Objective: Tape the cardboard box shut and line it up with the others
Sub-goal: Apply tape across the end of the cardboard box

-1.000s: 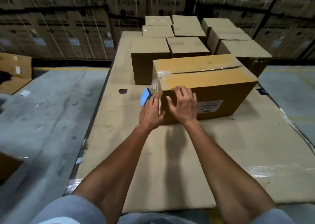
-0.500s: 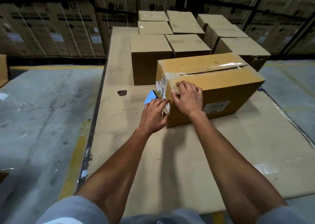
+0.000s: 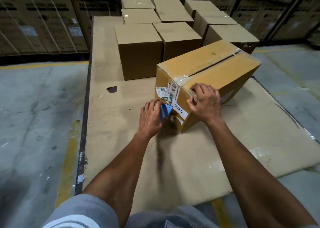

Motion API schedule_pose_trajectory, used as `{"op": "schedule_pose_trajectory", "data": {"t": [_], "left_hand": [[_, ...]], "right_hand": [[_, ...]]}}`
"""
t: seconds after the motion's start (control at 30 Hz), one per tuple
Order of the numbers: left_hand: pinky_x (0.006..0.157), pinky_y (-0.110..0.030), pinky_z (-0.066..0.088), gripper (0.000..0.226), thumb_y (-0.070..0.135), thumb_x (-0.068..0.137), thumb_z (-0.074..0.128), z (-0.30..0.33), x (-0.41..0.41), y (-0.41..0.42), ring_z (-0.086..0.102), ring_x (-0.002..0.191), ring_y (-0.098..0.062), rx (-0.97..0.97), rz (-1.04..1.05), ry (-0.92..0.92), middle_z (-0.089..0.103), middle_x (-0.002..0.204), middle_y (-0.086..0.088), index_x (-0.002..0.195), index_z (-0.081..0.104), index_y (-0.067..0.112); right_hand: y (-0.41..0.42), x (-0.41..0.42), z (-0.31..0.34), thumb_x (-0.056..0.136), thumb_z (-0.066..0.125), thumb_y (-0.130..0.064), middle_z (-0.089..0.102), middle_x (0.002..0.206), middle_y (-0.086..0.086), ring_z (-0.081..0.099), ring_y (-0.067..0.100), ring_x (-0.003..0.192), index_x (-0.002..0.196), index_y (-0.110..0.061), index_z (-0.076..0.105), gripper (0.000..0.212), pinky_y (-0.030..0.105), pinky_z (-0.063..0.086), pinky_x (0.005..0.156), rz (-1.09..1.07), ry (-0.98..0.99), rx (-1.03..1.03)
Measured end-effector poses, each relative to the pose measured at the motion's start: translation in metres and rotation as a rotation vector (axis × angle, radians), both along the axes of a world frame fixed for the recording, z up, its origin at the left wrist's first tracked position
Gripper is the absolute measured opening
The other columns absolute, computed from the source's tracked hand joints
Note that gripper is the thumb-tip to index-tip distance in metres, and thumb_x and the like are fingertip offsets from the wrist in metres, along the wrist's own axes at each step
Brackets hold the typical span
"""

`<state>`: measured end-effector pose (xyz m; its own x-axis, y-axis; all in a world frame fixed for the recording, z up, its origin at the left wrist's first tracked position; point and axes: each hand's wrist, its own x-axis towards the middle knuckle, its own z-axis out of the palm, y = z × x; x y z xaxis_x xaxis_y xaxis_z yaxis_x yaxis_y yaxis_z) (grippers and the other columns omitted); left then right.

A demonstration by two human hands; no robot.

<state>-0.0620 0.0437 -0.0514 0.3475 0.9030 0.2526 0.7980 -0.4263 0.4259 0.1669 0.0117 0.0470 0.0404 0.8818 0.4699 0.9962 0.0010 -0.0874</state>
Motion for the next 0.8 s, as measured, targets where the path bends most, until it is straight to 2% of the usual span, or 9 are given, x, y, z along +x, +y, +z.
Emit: {"op": "schedule_pose_trajectory", "data": {"t": [0.07,0.2,0.27,0.4,0.53,0.6,0.7,0.8], "left_hand": [[0.112,-0.045,0.048,0.082,0.042,0.080,0.090,-0.005,0.004,-0.004,0.045,0.138,-0.027,-0.047,-0.017,-0.002,0.047,0.153,-0.004,0.146,0.046,0.021],[0.109,-0.046,0.051,0.086,0.040,0.080,0.091,-0.012,0.007,-0.007,0.048,0.134,-0.031,-0.057,-0.035,-0.021,0.044,0.154,-0.008,0.148,0.043,0.016],[0.108,-0.045,0.053,0.085,0.041,0.083,0.089,-0.012,0.008,-0.006,0.048,0.135,-0.032,-0.060,-0.026,-0.037,0.040,0.157,-0.010,0.149,0.043,0.014],[0.101,-0.047,0.056,0.078,0.044,0.090,0.082,-0.012,0.013,0.001,0.049,0.135,-0.035,-0.100,0.013,-0.062,0.033,0.163,-0.011,0.150,0.042,0.014],[0.100,-0.048,0.054,0.073,0.042,0.093,0.078,-0.018,0.018,0.006,0.053,0.126,-0.037,-0.093,0.013,-0.076,0.032,0.164,-0.011,0.149,0.039,0.018],[0.100,-0.052,0.054,0.072,0.032,0.092,0.081,-0.020,0.021,0.007,0.054,0.122,-0.038,-0.081,0.014,-0.092,0.033,0.162,-0.012,0.147,0.037,0.021],[0.102,-0.052,0.052,0.083,0.015,0.086,0.082,-0.023,0.021,0.005,0.050,0.125,-0.038,-0.072,-0.008,-0.071,0.030,0.166,-0.011,0.154,0.036,0.021],[0.103,-0.050,0.049,0.089,0.018,0.087,0.080,-0.025,0.019,0.001,0.046,0.133,-0.037,-0.050,-0.025,-0.035,0.023,0.173,-0.005,0.161,0.031,0.021]], "right_hand": [[0.001,-0.008,0.002,0.089,0.057,-0.042,0.067,0.119,0.008,0.063,0.025,0.109,0.124,-0.018,0.060,0.043,0.046,0.045,0.102,-0.030,-0.009,-0.006],[0.009,-0.026,0.003,0.088,0.067,-0.036,0.069,0.122,0.008,0.066,0.025,0.108,0.127,-0.017,0.061,0.044,0.044,0.048,0.099,-0.043,-0.070,-0.022],[0.015,-0.034,0.004,0.090,0.062,-0.037,0.069,0.124,0.009,0.067,0.025,0.108,0.130,-0.015,0.059,0.045,0.043,0.050,0.097,-0.049,-0.094,-0.026],[0.029,-0.048,0.006,0.102,0.049,-0.052,0.066,0.135,0.007,0.066,0.023,0.115,0.140,-0.019,0.052,0.050,0.042,0.051,0.091,-0.098,-0.108,-0.056],[0.038,-0.049,0.006,0.107,0.042,-0.057,0.059,0.148,0.005,0.060,0.024,0.131,0.151,-0.022,0.045,0.056,0.045,0.049,0.099,-0.157,-0.137,-0.118],[0.039,-0.045,0.003,0.108,0.040,-0.056,0.054,0.155,0.005,0.056,0.023,0.136,0.155,-0.023,0.039,0.058,0.045,0.048,0.103,-0.157,-0.174,-0.160],[0.036,-0.039,0.001,0.109,0.036,-0.057,0.045,0.164,0.004,0.051,0.024,0.144,0.160,-0.025,0.032,0.061,0.046,0.046,0.109,-0.140,-0.195,-0.200],[0.032,-0.034,0.002,0.110,0.034,-0.056,0.037,0.170,0.004,0.044,0.024,0.151,0.163,-0.026,0.028,0.060,0.047,0.042,0.115,-0.131,-0.185,-0.232]]}}
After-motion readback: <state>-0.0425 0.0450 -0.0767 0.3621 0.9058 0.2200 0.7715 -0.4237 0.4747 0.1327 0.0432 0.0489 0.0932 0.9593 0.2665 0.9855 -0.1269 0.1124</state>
